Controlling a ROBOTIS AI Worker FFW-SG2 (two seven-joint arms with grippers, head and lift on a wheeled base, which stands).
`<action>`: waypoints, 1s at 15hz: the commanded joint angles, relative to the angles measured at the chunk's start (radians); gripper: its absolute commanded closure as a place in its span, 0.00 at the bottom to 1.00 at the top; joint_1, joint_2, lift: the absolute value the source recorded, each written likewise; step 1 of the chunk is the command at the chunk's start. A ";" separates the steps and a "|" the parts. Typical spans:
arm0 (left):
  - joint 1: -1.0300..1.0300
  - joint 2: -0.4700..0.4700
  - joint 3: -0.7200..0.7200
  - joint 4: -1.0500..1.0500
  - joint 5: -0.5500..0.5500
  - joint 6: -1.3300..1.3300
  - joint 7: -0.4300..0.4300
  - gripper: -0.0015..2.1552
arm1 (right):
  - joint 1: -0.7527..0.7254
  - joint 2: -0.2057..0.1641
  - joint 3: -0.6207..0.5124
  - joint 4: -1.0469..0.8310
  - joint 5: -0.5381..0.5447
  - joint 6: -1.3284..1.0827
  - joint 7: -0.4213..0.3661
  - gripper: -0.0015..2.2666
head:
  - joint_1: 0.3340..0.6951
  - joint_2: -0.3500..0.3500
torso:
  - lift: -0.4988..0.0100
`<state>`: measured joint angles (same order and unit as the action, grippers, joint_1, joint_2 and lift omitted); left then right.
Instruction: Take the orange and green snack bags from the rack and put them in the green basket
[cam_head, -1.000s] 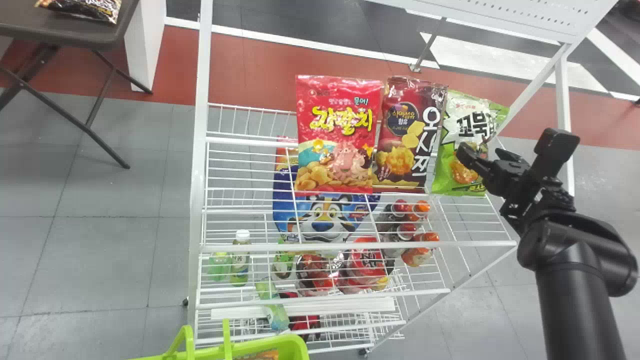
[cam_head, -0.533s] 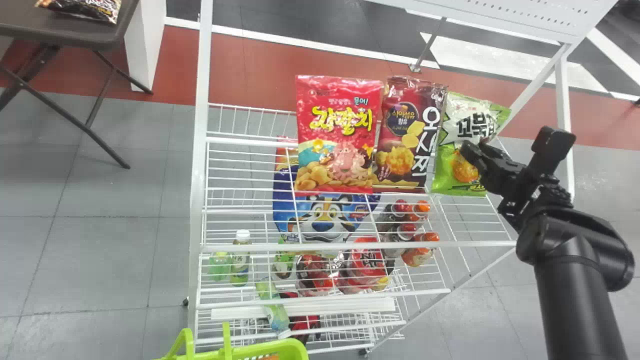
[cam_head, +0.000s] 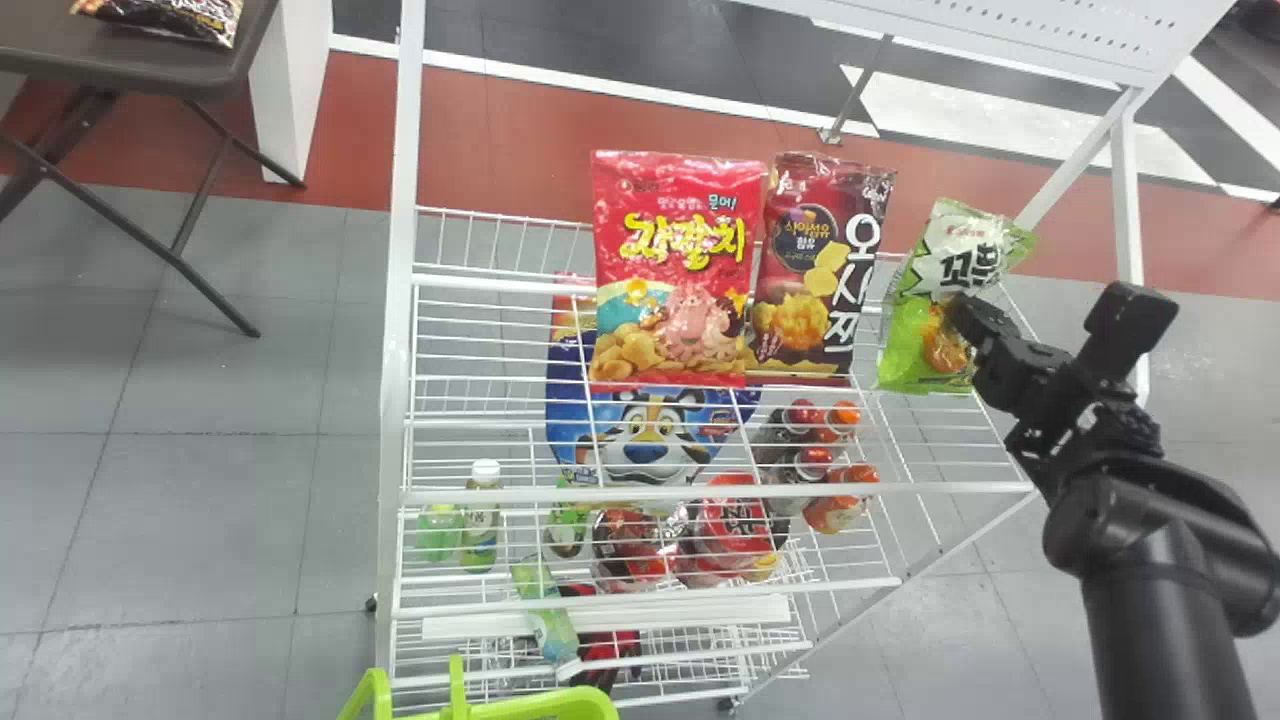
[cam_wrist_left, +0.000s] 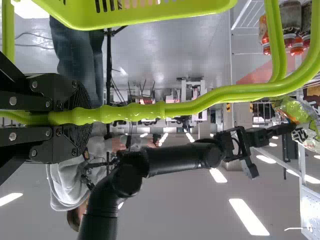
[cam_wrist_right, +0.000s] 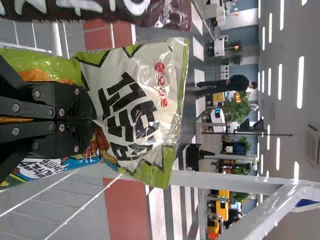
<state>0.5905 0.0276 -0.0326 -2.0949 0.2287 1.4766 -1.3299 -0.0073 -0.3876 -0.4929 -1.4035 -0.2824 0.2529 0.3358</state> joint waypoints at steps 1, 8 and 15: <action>0.003 0.000 -0.006 0.001 -0.002 -0.005 -0.002 1.00 | 0.112 0.039 -0.035 -0.173 -0.020 0.029 -0.003 0.98 | 1.00 0.00 | 0.98; 0.029 0.000 -0.007 -0.007 0.001 -0.038 -0.012 1.00 | 0.352 0.130 -0.190 -0.644 -0.195 0.351 -0.006 0.98 | 1.00 0.00 | 0.98; 0.037 -0.001 -0.012 -0.024 0.003 -0.038 -0.012 1.00 | 0.529 0.257 -0.291 -0.957 -0.325 0.793 0.071 0.98 | 1.00 0.00 | 0.98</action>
<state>0.6275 0.0275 -0.0444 -2.1184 0.2316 1.4382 -1.3428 0.4989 -0.1516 -0.7736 -2.3285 -0.5910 0.9630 0.3932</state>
